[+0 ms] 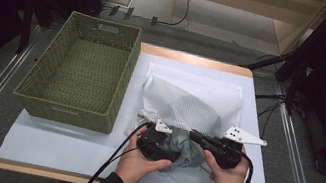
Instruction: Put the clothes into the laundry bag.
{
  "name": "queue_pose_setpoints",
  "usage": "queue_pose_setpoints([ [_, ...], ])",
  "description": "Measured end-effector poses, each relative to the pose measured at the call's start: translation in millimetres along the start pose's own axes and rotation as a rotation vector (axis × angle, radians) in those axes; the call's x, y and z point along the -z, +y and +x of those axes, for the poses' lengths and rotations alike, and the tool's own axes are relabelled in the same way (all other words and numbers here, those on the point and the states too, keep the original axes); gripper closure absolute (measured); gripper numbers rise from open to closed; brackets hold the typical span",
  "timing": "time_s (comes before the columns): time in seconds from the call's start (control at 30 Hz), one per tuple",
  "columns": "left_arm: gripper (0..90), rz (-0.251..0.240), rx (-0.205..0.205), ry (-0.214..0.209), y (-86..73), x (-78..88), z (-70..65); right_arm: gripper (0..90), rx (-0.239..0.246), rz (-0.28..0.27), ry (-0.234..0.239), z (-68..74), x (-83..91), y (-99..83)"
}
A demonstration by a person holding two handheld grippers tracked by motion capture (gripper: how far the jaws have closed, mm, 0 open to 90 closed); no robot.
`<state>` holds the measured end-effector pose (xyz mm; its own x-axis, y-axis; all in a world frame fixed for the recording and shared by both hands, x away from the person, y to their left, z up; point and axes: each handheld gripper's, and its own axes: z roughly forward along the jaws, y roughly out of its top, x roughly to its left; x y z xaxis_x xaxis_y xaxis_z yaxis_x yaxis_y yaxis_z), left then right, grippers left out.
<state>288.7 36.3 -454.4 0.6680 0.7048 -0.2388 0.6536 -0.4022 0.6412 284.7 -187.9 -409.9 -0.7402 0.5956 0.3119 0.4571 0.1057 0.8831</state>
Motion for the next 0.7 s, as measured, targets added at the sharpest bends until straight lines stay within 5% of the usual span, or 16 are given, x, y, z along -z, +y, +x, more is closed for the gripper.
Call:
queue_pose_setpoints([
  [0.1, 61.4, -0.022, -0.046, 0.022, 2.5, 0.4, -6.6, 90.0, 0.003, 0.005, 0.001, 1.3, -1.9, -0.4],
  [0.17, 70.8, -0.057, -0.05, 0.03, 2.5, 2.0, -7.7, 90.0, 0.005, 0.004, 0.001, 2.1, -2.2, -0.1],
  [0.33, 73.9, -0.2, -0.045, 0.066, 6.4, 14.0, -10.6, 90.0, 0.002, -0.03, -0.007, 3.8, 3.5, 2.4],
  [0.47, 73.9, -0.387, -0.08, 0.084, 17.9, 22.9, -17.3, 90.0, 0.004, -0.082, 0.001, 9.1, 11.7, 9.2],
  [0.57, 73.8, -0.472, -0.063, 0.148, 24.9, 15.9, -21.5, 90.0, 0.016, -0.107, -0.006, 12.7, 18.0, 14.5],
  [0.63, 73.3, -0.447, -0.044, 0.209, 27.4, -3.5, -17.0, 90.0, 0.001, -0.089, -0.019, 10.0, 17.6, 13.7],
  [0.7, 72.2, -0.306, 0.039, 0.128, 29.6, -24.4, 0.1, 90.0, -0.007, -0.046, -0.053, 4.1, 12.6, 7.9],
])
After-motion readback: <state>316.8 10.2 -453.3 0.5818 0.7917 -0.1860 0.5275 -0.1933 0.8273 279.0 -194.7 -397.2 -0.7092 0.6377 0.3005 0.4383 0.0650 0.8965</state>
